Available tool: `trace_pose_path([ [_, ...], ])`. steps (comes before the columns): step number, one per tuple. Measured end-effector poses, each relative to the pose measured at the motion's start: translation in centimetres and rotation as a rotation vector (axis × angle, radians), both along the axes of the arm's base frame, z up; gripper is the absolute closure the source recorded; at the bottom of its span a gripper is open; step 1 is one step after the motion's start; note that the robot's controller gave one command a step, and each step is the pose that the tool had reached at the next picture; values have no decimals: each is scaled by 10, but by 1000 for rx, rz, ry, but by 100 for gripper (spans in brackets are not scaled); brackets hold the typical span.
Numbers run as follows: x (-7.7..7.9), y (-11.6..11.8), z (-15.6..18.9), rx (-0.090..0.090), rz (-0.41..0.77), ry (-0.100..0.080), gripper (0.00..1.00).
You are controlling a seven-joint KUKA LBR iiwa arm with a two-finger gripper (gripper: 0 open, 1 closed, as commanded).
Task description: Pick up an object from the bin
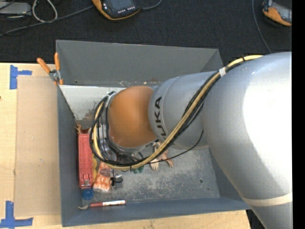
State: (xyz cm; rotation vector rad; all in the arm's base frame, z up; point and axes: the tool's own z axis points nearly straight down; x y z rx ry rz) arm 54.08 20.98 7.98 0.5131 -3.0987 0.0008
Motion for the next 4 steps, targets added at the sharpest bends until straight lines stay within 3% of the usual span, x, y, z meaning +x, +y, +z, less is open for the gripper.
trace_pose_path([
  [1,-9,-2,-4,2,236,1,0],
  [2,-13,-6,-11,3,177,-3,100],
  [3,-13,-7,-11,3,176,-3,100],
  [4,-8,-2,46,2,167,1,100],
])
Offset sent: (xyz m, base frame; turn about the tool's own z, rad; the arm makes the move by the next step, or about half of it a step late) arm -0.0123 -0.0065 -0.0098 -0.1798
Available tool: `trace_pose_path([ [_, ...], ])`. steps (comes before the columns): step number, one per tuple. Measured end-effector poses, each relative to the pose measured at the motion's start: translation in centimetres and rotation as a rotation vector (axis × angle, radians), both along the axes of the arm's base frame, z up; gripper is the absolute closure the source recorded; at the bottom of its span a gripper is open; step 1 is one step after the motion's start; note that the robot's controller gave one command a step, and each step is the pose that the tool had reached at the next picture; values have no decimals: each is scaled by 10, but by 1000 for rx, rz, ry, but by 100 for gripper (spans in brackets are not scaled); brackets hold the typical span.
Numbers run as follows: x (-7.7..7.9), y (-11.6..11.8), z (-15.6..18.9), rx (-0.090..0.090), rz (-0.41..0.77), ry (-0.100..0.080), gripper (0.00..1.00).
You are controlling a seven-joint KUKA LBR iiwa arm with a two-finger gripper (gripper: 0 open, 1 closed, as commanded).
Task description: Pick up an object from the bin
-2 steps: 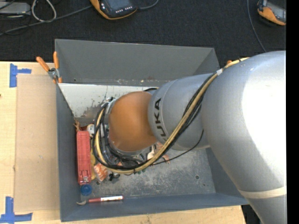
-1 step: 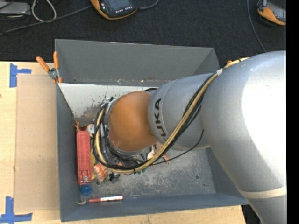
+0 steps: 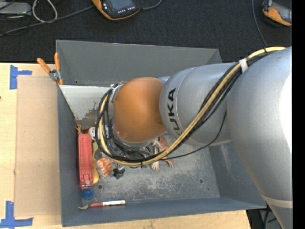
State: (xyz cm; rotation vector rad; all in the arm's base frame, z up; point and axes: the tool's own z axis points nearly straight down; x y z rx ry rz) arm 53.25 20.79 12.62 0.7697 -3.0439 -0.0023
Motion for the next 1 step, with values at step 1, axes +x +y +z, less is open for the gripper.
trace_pose_path([
  [1,1,2,76,-1,13,4,100],
])
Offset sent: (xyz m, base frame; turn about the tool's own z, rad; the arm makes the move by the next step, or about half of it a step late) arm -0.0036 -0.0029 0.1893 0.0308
